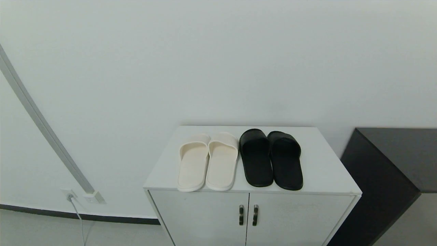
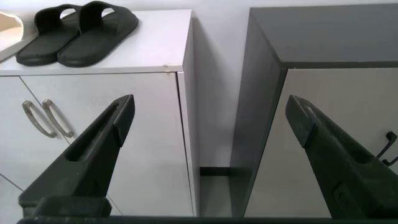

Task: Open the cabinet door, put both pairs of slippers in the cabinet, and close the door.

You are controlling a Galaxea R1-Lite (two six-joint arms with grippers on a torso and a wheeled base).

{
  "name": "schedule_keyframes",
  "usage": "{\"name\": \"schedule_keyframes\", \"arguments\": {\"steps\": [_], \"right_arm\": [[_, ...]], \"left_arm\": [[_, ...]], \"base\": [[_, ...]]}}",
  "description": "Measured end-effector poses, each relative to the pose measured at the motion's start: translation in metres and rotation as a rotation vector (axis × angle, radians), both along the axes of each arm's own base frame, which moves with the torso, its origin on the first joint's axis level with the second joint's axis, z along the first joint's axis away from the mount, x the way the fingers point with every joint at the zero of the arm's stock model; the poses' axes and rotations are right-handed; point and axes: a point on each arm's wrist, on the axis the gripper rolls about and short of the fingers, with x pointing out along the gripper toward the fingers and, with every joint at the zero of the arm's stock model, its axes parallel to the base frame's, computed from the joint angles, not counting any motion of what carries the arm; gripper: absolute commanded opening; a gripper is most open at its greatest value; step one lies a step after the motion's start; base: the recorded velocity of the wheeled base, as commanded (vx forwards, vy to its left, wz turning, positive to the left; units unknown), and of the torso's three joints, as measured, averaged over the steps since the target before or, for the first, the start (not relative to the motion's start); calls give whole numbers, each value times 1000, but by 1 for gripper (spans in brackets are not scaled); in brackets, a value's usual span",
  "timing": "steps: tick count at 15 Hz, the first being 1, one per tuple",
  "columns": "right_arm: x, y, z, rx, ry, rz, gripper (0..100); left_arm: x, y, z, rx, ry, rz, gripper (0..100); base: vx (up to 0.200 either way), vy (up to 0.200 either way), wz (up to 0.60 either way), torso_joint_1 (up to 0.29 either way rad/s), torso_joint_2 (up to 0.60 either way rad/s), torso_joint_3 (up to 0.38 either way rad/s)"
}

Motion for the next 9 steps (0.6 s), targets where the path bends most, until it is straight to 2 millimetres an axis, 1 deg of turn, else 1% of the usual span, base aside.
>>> {"name": "schedule_keyframes", "arguments": {"steps": [6, 7, 9], "right_arm": [[0, 0, 1, -2, 7, -10, 100], [0, 0, 6, 7, -3, -10, 100], [-2, 0, 27, 33, -2, -4, 100]], "left_arm": [[0, 0, 0, -1, 0, 0, 0], [0, 0, 0, 0, 0, 0, 0], [0, 0, 0, -1, 0, 1, 0]], "base": [[0, 0, 0, 0, 0, 0], [0, 0, 0, 0, 0, 0], [0, 0, 0, 0, 0, 0]]}}
